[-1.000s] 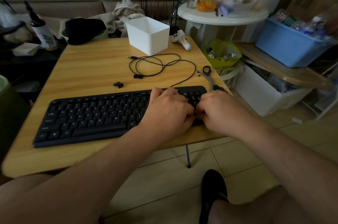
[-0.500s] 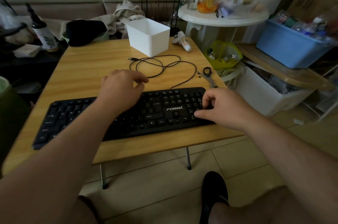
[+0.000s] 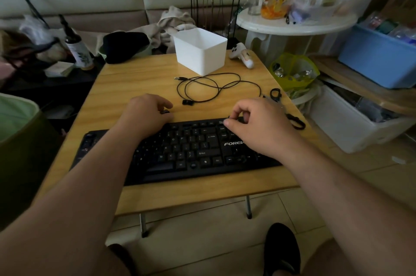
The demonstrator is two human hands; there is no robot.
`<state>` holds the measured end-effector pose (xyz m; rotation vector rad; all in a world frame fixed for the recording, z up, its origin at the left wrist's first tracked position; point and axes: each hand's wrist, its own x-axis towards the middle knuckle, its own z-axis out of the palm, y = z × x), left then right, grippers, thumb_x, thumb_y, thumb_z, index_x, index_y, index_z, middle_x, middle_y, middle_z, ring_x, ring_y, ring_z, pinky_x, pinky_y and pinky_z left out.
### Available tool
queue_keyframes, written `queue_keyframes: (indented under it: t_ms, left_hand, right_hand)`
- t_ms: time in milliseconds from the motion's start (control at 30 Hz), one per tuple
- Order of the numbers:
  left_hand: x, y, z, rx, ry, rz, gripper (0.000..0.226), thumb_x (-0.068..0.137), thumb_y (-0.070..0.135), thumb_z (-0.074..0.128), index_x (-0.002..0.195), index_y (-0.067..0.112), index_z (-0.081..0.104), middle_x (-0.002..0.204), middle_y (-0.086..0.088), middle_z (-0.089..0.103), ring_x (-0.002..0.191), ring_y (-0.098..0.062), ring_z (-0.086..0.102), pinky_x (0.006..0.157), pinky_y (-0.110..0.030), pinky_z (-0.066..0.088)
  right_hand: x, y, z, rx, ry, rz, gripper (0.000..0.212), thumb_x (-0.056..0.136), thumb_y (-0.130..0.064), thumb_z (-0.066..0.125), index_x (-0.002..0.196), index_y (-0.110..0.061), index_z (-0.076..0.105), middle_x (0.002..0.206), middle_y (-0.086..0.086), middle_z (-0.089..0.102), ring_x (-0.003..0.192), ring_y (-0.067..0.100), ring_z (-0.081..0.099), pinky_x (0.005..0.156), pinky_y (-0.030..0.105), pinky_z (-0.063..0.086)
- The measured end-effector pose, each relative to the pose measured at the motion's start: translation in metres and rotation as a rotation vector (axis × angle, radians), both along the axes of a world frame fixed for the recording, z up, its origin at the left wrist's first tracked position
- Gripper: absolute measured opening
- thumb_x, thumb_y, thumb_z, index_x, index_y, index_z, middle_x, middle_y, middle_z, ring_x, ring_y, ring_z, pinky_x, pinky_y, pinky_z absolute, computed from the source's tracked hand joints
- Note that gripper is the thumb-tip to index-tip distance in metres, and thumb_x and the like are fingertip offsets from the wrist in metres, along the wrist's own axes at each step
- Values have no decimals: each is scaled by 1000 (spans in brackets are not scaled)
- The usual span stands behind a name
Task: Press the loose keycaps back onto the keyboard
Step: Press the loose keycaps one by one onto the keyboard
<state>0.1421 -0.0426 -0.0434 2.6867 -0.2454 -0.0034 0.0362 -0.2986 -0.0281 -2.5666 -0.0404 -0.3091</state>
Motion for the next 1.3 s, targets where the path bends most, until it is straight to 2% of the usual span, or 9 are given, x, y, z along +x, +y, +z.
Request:
queue_keyframes:
  t_ms: [300,567,667,767,867,967,1067,1200,1300]
  left_hand:
    - [11,-19,-5,69,-44,-77,28,97,38,69,123,31,74,104,7,70,94,-11,56,84,-27,43]
    - [18,-26,-9,115,-83,-121,23,96,45,68,114,33,75,112,1,63,105,-19,59,85,-33,48]
    - [17,-27,-5,-56,-115,-98,21,97,43,67,112,32,77,101,9,69,98,-15,62,79,-30,45]
    - [12,-28,2,-431,-10,-88,14,98,32,70,109,30,77,92,14,76,89,-8,70,80,-30,52]
    - [0,-31,6,-720,116,-161,20,98,13,70,114,23,76,102,9,80,94,1,72,79,-17,52]
    - [-11,-32,9,-813,155,-180,27,96,7,71,120,20,73,103,7,80,100,-3,73,86,-20,54]
    - [-17,-30,12,-866,179,-170,36,94,3,72,126,22,68,102,5,81,102,-7,74,97,-28,54]
    - [-22,-29,14,-918,205,-164,30,98,6,68,125,20,66,93,2,80,76,-4,65,73,-16,50]
    - [-23,-28,15,-953,235,-156,27,100,6,65,124,18,65,82,2,75,71,-8,58,65,-19,46]
  right_hand:
    - [49,37,-13,41,17,89,7,90,-38,72,87,-38,66,80,-14,53,77,8,50,83,49,55]
    - [74,45,-18,48,70,90,9,91,-32,68,93,-41,67,82,-16,58,86,12,57,86,48,56]
    - [78,45,-18,99,22,110,23,92,-26,69,109,-43,69,86,-16,63,85,9,59,84,42,56]
    - [78,46,-15,192,-64,178,44,91,-24,75,129,-45,65,95,-15,65,80,2,57,76,30,53]
    - [78,46,-14,250,-191,218,42,87,-18,80,121,-41,72,90,-19,62,78,0,57,73,19,48]
    - [76,45,-13,304,-250,215,34,83,-9,82,109,-32,79,90,-22,62,79,0,60,74,13,48]
    - [73,44,-12,305,-276,229,29,83,-10,83,100,-33,79,93,-20,65,82,4,62,76,20,51]
    - [68,43,-9,331,-265,241,24,83,-15,84,98,-32,78,94,-16,66,82,8,62,77,27,53]
    - [64,43,-7,386,-260,257,23,82,-18,86,98,-32,77,96,-12,68,81,10,63,75,29,54]
